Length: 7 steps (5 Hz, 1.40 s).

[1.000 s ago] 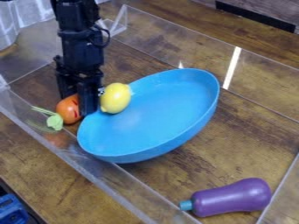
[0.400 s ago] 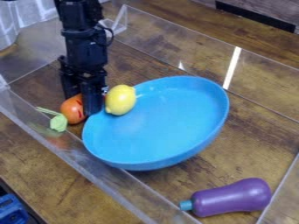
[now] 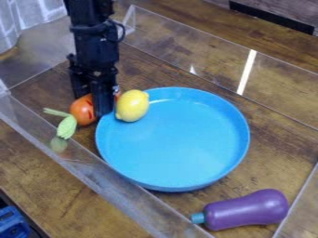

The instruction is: Move the carrot to the right side

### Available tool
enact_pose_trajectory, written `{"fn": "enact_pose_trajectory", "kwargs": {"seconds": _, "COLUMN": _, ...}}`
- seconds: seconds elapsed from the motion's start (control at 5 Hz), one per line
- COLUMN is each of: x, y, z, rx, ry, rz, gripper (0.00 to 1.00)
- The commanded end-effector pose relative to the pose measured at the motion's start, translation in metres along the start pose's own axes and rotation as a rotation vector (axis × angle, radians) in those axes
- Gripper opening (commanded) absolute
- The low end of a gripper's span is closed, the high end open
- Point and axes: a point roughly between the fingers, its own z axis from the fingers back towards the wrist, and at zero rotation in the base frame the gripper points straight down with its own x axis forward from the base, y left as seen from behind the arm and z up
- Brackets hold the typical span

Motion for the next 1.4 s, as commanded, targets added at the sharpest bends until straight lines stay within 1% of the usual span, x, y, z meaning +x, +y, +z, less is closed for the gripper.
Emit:
{"fn": "enact_pose_trajectory", "kwargs": {"seconds": 0.0, "x": 0.016, "y": 0.010, "z": 0.022, "rx": 0.022, "ry": -0.063, "rz": -0.001, "gripper": 0.00}}
{"fn": "enact_pose_trajectory", "kwargs": {"seconds": 0.2, "x": 0.018, "y": 0.015, "z": 0.025, "rx": 0.024, "ry": -0.069, "rz": 0.002, "gripper": 0.00}}
{"fn": "enact_pose_trajectory", "kwargs": {"seconds": 0.6, "x": 0.020, "y": 0.028, "z": 0.024, "rx": 0.032, "ry": -0.062, "rz": -0.009, "gripper": 0.00}}
{"fn": "enact_pose_trajectory", "kwargs": {"seconds": 1.0, "x": 0.023, "y": 0.039, "z": 0.020, "rx": 0.037, "ry": -0.055, "rz": -0.025, "gripper": 0.00}}
{"fn": "enact_pose_trajectory", "kwargs": {"seconds": 1.2, "x": 0.027, "y": 0.031, "z": 0.026, "rx": 0.052, "ry": -0.052, "rz": -0.054, "gripper": 0.00}}
